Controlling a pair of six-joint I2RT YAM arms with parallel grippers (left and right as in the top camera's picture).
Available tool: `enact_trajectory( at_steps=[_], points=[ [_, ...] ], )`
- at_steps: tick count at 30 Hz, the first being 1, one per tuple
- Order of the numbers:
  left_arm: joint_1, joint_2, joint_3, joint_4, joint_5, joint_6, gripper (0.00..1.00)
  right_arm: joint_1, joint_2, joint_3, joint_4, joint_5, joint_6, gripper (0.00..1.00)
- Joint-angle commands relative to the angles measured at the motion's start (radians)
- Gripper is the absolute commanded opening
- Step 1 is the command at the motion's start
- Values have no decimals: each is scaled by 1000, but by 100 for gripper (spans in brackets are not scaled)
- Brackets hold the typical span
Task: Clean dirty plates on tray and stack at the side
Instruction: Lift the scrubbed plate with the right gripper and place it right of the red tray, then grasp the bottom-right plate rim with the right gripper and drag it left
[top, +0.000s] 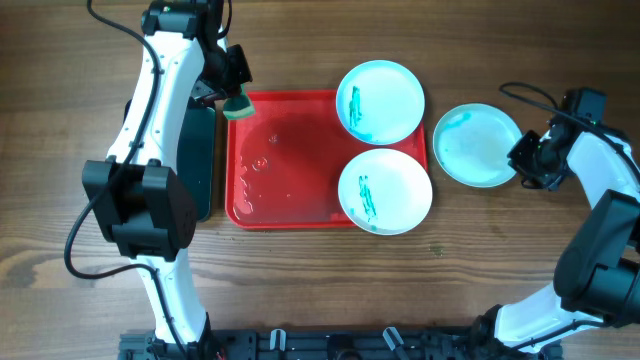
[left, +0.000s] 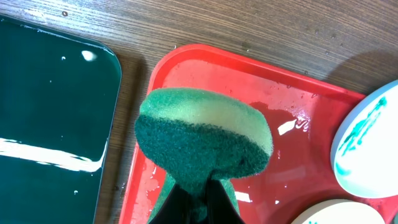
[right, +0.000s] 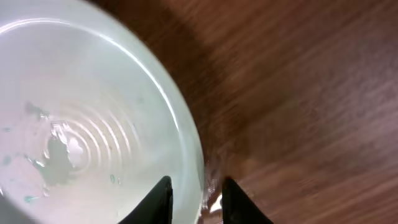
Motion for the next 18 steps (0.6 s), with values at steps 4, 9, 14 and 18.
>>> enact_trajectory(
  at_steps=[4,9,14,18],
  points=[
    [-31,3,-7,7,-6,13,4,38,-83,138,-209,-227,-156,27],
    [-39,3,-7,6,-6,12,4,191,-122,130,-330,-271,-222,27],
    [-39,3,-7,6,-6,12,4,346,-121,28,-269,-248,-185,28],
    [-39,3,-7,6,-6,12,4,408,-120,-63,-164,-226,-142,28]
  ],
)
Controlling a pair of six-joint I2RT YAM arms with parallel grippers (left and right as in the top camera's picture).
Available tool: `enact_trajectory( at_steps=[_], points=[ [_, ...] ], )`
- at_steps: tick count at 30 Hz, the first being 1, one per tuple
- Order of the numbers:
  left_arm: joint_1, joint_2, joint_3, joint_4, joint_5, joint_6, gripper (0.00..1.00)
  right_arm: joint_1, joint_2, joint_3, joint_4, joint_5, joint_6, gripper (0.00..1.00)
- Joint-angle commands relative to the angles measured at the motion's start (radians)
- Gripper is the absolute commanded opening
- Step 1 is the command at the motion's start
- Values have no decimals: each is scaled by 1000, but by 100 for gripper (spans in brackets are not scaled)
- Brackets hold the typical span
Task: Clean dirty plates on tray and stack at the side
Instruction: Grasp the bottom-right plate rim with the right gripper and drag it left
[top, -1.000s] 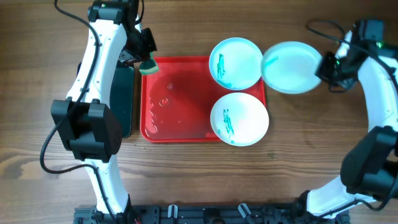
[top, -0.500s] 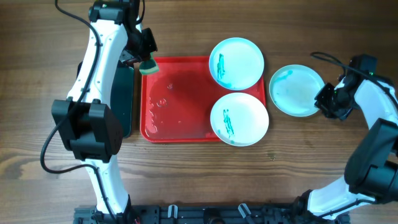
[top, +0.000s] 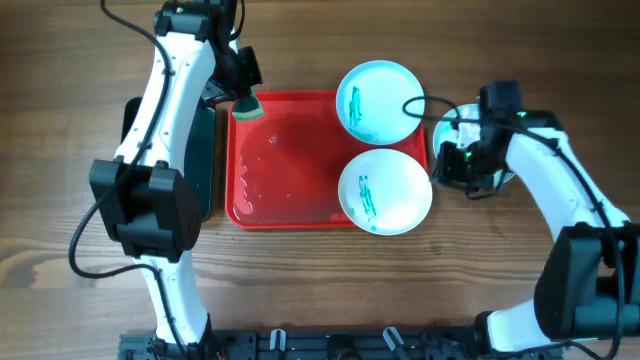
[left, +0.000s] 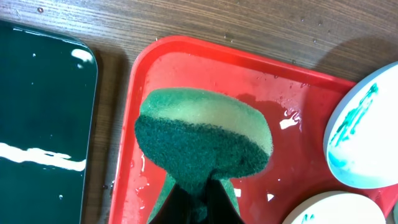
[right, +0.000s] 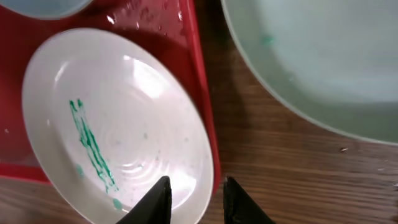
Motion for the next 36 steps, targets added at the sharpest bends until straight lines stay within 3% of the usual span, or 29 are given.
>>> enact_trajectory(
  at_steps=[1,12,16,17,20,26,31,36],
  points=[
    [-1,3,-6,3,-6,12,4,38,-5,-58,59,13,29,30],
    [-1,3,-6,3,-6,13,4,66,-3,-151,156,54,56,33],
    [-1,3,-6,3,-6,13,4,67,-4,-151,160,50,55,16],
    [0,3,-6,3,-8,13,4,67,-3,-151,160,50,55,8],
    [0,3,-6,3,-24,13,4,67,-4,-150,160,45,56,4],
    [0,3,-6,3,-24,13,4,161,-5,-58,115,2,204,4],
    [0,3,-6,3,-24,13,4,407,3,-25,270,142,531,4],
    [-1,3,-6,11,-24,13,4,491,123,100,341,190,583,4]
  ],
)
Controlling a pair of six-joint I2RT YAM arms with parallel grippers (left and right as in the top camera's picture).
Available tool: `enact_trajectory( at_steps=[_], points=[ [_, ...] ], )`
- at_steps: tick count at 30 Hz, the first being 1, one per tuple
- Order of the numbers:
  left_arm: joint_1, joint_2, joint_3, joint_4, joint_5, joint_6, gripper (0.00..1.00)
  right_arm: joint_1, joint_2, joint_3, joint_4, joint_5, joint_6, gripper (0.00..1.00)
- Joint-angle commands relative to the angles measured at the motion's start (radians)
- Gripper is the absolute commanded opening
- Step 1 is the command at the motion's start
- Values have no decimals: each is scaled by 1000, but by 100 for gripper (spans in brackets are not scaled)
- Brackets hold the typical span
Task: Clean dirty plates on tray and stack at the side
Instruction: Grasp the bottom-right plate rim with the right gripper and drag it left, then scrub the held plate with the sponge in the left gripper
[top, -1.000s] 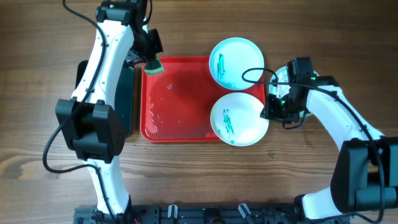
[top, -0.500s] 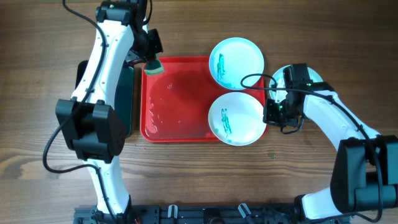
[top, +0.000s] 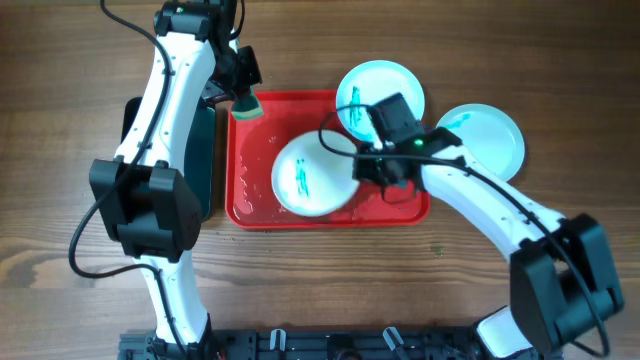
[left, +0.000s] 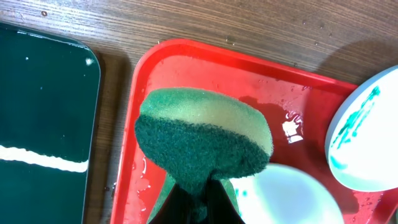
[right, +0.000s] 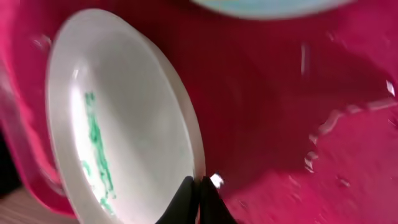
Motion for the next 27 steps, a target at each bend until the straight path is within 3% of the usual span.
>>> enact_trajectory(
  at_steps=[1,6,9,12,13,15,16,21,27],
  points=[
    [-1,3,-6,6,-14,13,4,38,132,105,13,54,77,4],
    [-1,3,-6,6,-14,12,4,47,262,174,16,-18,69,5],
    [-1,3,-6,0,-10,12,4,44,274,175,58,36,7,24],
    [-1,3,-6,0,5,13,4,44,324,175,91,46,-33,25],
    [-1,3,-7,-2,5,13,4,44,340,175,90,41,-34,24],
    [-2,3,-13,-6,9,19,4,44,351,175,101,7,-34,11],
    [-6,3,-33,-5,61,95,4,44,351,175,116,-4,-34,4],
    [-39,3,-235,45,75,144,4,44,351,175,120,-46,-62,4],
    [-56,3,-536,367,75,192,4,44,351,175,114,-91,-87,4]
  ],
)
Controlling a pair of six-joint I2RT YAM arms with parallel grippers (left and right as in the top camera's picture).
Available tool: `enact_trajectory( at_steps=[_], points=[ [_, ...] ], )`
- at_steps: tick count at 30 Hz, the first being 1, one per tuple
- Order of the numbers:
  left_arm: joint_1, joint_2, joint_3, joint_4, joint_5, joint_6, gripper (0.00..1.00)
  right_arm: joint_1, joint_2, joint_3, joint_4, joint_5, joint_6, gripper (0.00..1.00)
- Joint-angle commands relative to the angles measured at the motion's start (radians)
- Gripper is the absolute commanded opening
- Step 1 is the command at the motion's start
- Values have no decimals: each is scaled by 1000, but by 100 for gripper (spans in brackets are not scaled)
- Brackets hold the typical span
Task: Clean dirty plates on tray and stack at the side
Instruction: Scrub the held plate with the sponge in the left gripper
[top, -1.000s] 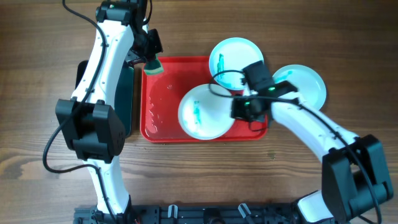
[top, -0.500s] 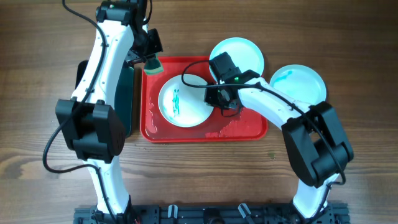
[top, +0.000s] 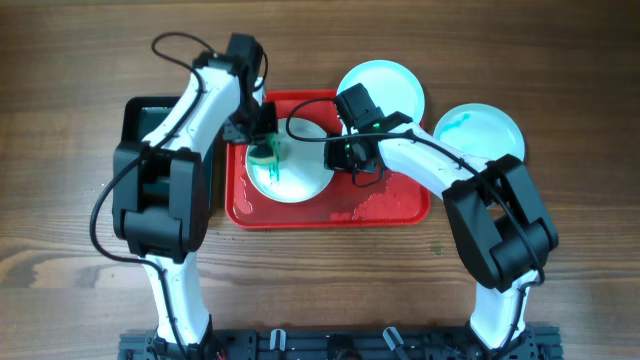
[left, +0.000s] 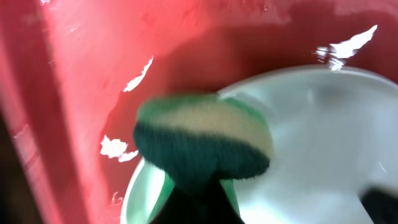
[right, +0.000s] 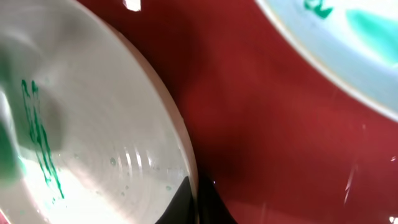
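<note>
A white plate (top: 300, 165) streaked with green (right: 37, 137) lies on the left half of the red tray (top: 385, 205). My right gripper (top: 345, 155) is shut on that plate's right rim (right: 180, 155). The green-and-yellow sponge (left: 202, 140) is pinched in my left gripper (top: 264, 150), pressed on the plate's left side (left: 311, 143). A second dirty plate (top: 385, 85) with a teal smear sits on the tray's far right corner. One pale teal plate (top: 485, 135) rests on the wood to the right of the tray.
A dark green basin (top: 145, 125) stands left of the tray, mostly under my left arm. Water beads on the tray floor (right: 298, 124). Both arms cross above the tray's far half.
My left gripper has dropped from the tray's far left corner onto the plate with the sponge. The right gripper still grips the rim, and the plate sits slightly farther back and left.
The right gripper was open at the teal plate beside the tray, then open over the near right dirty plate. Later it was shut on that plate's rim, the plate now mid-tray. The left gripper held the sponge at the tray's corner throughout, and now presses it on the plate.
</note>
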Motion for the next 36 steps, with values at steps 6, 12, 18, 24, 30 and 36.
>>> enact_trajectory(
  at_steps=[6,12,18,24,30,36],
  points=[
    [-74,-3,-256,233,120,136,4,0,30,5,-2,-40,-22,4],
    [-115,-3,-256,49,328,413,4,0,30,5,1,-47,-23,4],
    [-51,-3,-256,72,-226,-104,4,0,30,5,1,-47,-23,4],
    [-50,-3,-256,174,-486,-387,4,0,30,5,2,-46,-22,4],
    [-58,-3,-256,160,-365,-306,4,0,30,5,7,-46,-22,5],
    [-58,-3,-256,51,360,290,4,0,30,5,8,-47,-22,4]
  ],
)
